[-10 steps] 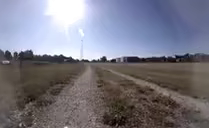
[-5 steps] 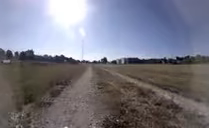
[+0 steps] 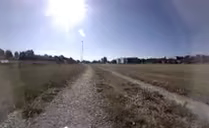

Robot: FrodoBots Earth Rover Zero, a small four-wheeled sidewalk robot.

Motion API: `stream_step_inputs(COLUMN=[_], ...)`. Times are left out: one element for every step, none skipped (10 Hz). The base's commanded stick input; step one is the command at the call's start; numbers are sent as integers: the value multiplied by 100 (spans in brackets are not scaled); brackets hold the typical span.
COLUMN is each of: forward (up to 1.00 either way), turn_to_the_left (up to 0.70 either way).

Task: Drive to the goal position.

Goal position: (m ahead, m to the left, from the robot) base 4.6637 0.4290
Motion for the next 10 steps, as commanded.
stream_step_inputs(forward=[50, 50, 50, 50, 50, 50, 50, 50, 50, 50], turn_to_the_left=[0, 0, 0, 0, 0, 0, 0, 0, 0, 4])
